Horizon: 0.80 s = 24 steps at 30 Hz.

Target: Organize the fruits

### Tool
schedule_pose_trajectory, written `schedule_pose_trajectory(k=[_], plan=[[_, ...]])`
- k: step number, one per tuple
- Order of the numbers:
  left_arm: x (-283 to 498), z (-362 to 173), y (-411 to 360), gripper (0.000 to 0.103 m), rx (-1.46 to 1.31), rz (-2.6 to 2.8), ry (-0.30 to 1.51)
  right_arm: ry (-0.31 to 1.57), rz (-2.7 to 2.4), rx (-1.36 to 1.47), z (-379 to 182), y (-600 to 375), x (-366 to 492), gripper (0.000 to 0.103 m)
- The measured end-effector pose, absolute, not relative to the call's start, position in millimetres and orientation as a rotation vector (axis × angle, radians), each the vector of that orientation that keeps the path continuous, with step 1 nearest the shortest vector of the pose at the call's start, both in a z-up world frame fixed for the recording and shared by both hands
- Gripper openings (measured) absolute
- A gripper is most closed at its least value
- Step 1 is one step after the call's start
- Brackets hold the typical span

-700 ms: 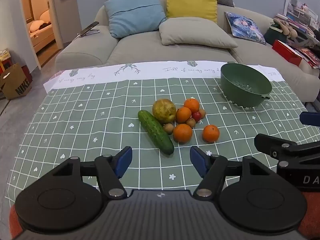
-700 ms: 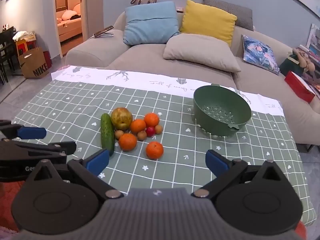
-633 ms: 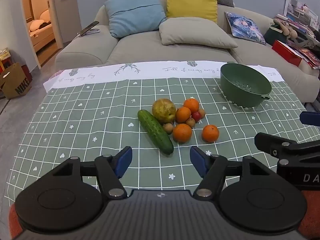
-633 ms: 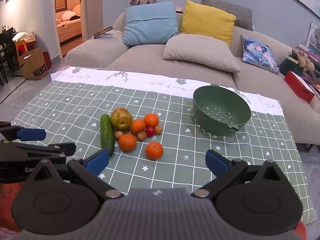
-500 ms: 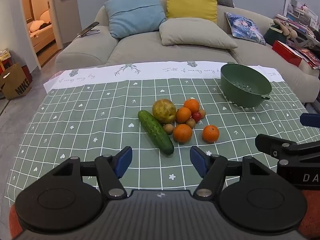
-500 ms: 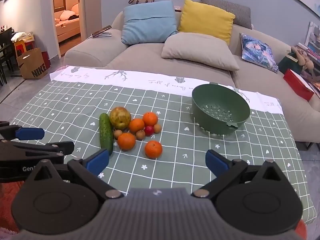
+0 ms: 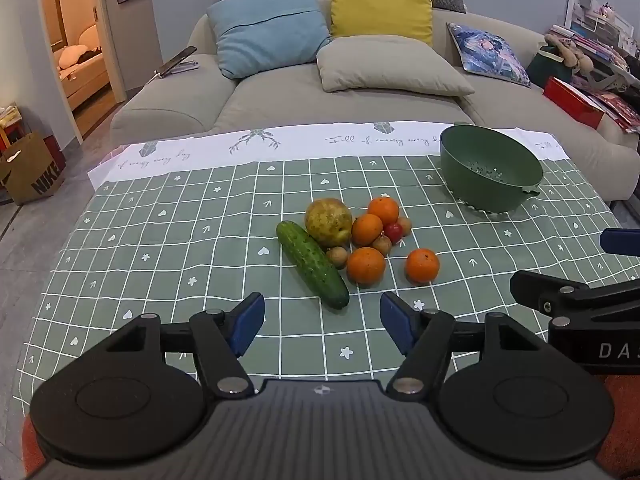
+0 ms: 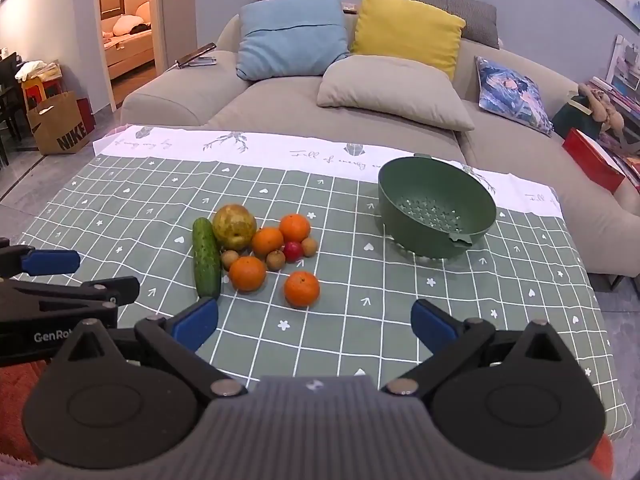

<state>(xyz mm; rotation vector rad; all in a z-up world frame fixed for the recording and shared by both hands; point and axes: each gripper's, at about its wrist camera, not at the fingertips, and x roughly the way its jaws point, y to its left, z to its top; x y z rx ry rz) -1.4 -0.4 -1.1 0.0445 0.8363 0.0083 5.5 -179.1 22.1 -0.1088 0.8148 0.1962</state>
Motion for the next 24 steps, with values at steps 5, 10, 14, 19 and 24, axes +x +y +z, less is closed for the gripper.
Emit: schedule_pose_trajectory(k=[5,10,14,19,24], plan=[[-2.6,-1.2,-1.6,0.078,0.05,0.005,0.837,0.83,0.185,-0.105,21.3,-179.5,6.4,0.098],[-2.4,-1.6,-2.0,0.078,0.051,0.002,0.839,0.836,0.176,-0.105,20.6,-180.3,8.0,0.098],[-2.6,-2.2,-3.0,0.078,0.055,0.0,0.839,0.842,0.169,-0.104,19.1,-180.4,9.1,0.098],[-2.9,-2.4,-3.7,0.078,0.055,0.002,0.84,0.843,0.163,-0.102,17.9,-180.6,9.6,0.098],[-3.4,-3.1,-3.8,0.078,0.055,0.003,0.843,0.846,0.157,-0.099,16.5,-180.7,9.7,0.098]])
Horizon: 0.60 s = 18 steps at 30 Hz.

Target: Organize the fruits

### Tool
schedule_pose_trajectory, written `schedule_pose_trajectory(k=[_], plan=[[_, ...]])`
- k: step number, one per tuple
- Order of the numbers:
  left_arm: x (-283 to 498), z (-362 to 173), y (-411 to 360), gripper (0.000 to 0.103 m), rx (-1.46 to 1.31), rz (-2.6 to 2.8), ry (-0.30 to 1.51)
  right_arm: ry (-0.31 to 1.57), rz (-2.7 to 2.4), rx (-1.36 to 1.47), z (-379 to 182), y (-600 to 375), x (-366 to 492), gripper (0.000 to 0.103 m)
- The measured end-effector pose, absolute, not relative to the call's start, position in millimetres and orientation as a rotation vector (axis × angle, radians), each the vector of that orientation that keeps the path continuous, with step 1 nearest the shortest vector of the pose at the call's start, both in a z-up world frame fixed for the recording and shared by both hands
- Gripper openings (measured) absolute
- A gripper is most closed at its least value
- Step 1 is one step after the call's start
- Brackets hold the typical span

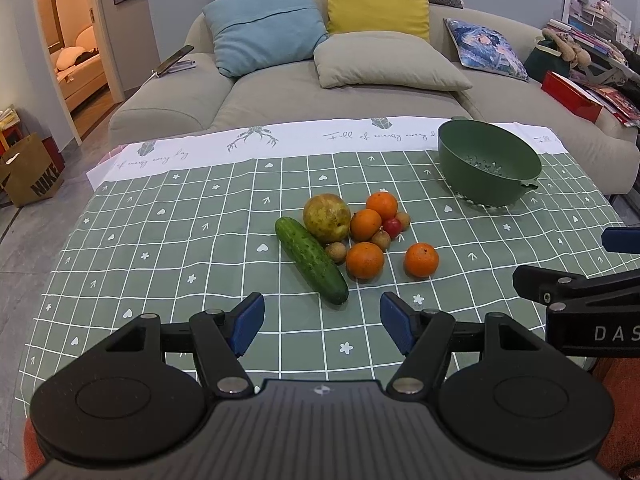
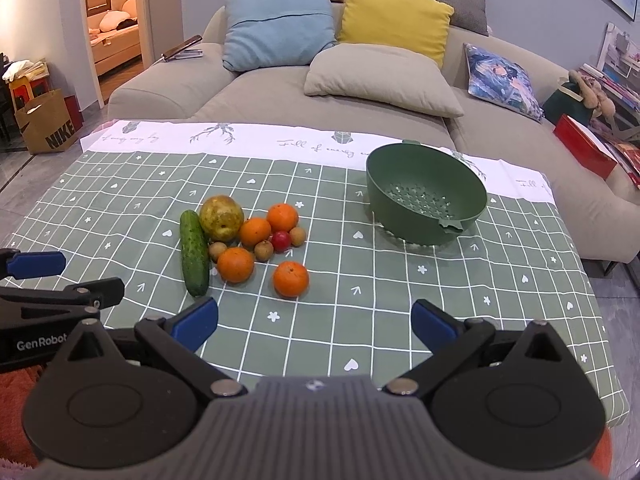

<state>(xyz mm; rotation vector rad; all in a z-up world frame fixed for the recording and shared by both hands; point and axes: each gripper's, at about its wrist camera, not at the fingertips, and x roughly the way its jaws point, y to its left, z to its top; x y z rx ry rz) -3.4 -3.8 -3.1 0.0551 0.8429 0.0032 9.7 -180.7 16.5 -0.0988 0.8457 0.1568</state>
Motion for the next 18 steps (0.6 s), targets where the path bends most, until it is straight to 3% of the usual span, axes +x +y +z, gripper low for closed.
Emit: schedule_pose_trajectory(k=[18], plan=[[-3.0,-3.5,-3.9,0.078,0.056,0.003,0.845,0.849,0.152,-0.097,14.9,-181.2,9.7,0.098]])
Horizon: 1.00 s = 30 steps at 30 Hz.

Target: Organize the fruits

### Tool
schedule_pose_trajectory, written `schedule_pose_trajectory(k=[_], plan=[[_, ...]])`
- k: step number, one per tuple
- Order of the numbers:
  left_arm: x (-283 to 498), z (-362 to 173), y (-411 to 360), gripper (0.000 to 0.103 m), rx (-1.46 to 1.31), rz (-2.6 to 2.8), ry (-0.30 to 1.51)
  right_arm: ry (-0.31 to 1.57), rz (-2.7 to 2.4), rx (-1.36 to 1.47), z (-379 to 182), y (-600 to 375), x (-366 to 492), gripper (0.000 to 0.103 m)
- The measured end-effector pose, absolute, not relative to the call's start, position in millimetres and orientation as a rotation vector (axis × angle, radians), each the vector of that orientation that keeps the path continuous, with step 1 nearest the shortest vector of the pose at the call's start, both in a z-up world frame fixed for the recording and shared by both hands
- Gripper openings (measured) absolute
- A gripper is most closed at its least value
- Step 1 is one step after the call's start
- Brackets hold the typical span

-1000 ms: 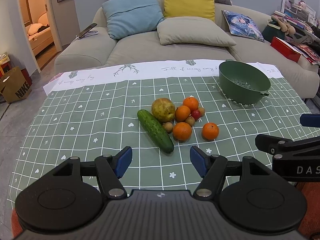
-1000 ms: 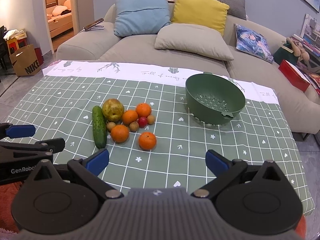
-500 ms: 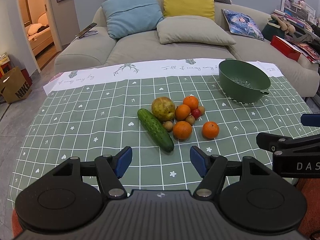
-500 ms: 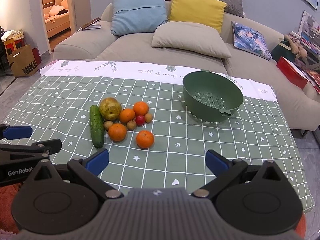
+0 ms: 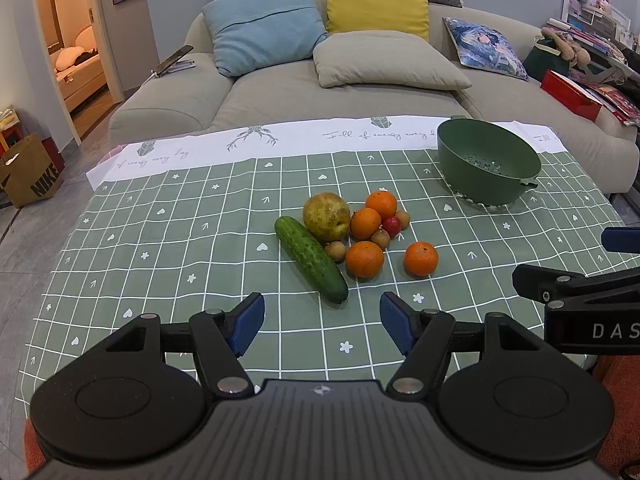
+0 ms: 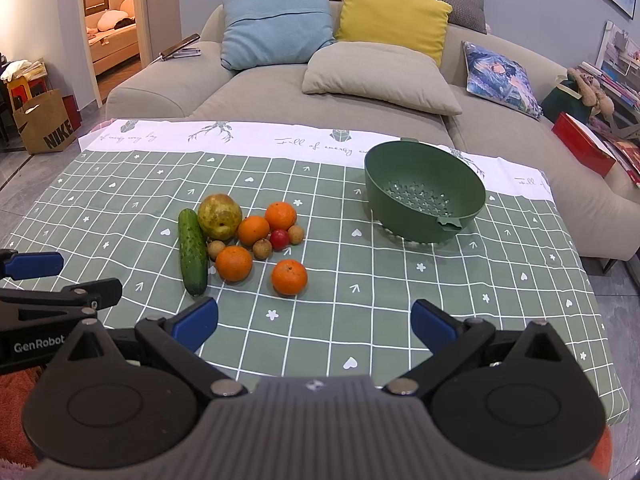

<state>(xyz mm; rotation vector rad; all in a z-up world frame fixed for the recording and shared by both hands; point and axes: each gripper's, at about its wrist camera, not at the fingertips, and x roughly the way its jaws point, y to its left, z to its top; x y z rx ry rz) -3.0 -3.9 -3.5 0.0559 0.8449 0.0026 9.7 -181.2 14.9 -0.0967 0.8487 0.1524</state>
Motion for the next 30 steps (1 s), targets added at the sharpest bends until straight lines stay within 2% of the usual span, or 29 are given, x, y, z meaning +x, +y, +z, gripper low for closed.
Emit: schedule_pose_trajectory(k=[30], plan=[[-1.4,-5.1,-2.9,0.078,0.028,-0.021,0.86,0.869,0.146,-0.087,9.9,-181.6,10.5,0.098]])
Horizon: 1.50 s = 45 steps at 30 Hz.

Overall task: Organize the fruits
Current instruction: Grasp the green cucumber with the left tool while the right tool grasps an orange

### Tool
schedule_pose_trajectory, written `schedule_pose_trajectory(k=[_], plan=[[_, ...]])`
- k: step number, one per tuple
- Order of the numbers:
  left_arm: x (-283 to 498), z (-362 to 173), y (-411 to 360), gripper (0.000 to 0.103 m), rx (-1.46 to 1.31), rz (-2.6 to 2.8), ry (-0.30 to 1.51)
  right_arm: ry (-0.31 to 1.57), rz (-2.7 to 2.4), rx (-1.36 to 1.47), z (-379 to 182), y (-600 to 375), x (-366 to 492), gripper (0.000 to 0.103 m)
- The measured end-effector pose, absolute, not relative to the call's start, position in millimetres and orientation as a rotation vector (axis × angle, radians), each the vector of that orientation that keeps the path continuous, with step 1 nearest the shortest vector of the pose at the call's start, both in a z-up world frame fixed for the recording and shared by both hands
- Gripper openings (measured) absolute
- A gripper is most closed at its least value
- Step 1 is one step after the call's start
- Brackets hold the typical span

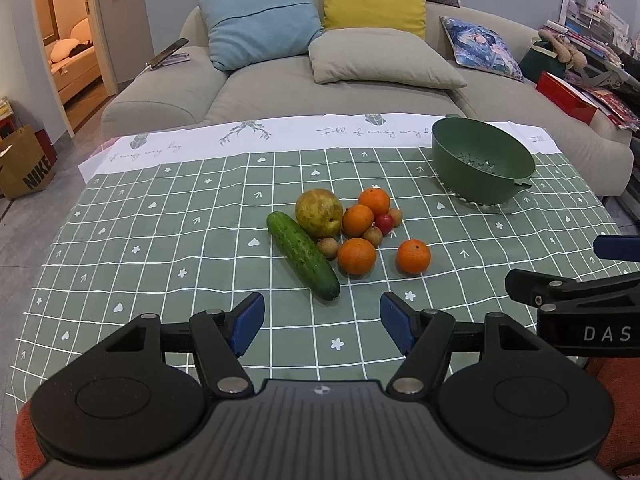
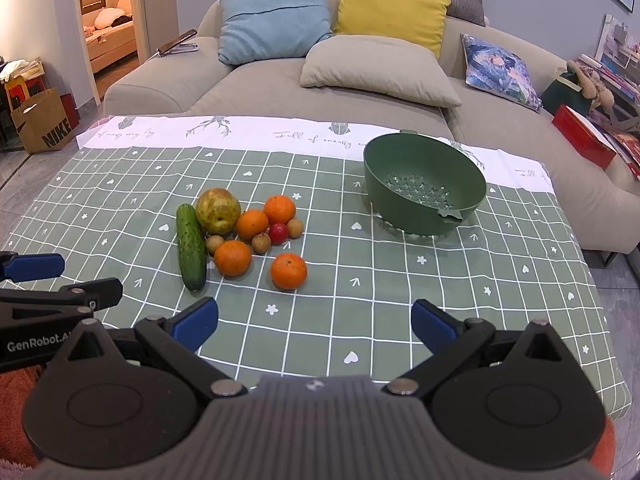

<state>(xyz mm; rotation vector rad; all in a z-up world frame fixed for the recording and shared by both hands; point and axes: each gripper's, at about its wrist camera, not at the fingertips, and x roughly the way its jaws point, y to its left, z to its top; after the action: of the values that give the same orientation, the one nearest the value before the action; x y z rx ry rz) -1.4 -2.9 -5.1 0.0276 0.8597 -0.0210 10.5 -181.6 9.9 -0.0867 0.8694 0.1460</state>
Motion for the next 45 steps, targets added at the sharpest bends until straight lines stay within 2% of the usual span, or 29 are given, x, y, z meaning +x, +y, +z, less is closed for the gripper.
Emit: schedule_pose_trajectory(k=[5,10,13,15,18,19,21,25,34,45], plan=[[3,-3,-2,0.078,0.022,-0.04,0.86,0.859,0.168,-0.074,8,-184,14,0.098],[13,-6,2,0.064,-0.002,-0.06,0.873,0.834,0.216,-0.09,2,-184,20,0.096],[22,-11,7,0.06,-0.037,-0.063,0.892,0.842,0.256,-0.086,-6,-183,27,0.087],[29,-15,11,0.057,-0.07,-0.062,0.903,0.848,0.285,-0.073,-14,-184,32,0.075],[42,-23,18,0.053,-0.102,-0.062,0.923,0.877,0.315,-0.041,-26,-188,42,0.071],[47,-26,21,0.053,-0.119,-0.067,0.931,0.884,0.313,-0.033,-30,-188,45,0.07],[57,-32,26,0.053,-0.149,-0.058,0.942,0.905,0.318,-0.018,-39,-190,54,0.059],[78,-46,31,0.053,-0.168,-0.033,0.975,0.956,0.3,0.006,-58,-192,76,0.056],[130,-82,41,0.053,-0.254,0.001,1.057,1.03,0.331,0.063,-93,-191,128,0.041],[169,-114,51,0.053,-0.337,0.075,1.137,1.1,0.351,0.086,-126,-181,160,0.04]])
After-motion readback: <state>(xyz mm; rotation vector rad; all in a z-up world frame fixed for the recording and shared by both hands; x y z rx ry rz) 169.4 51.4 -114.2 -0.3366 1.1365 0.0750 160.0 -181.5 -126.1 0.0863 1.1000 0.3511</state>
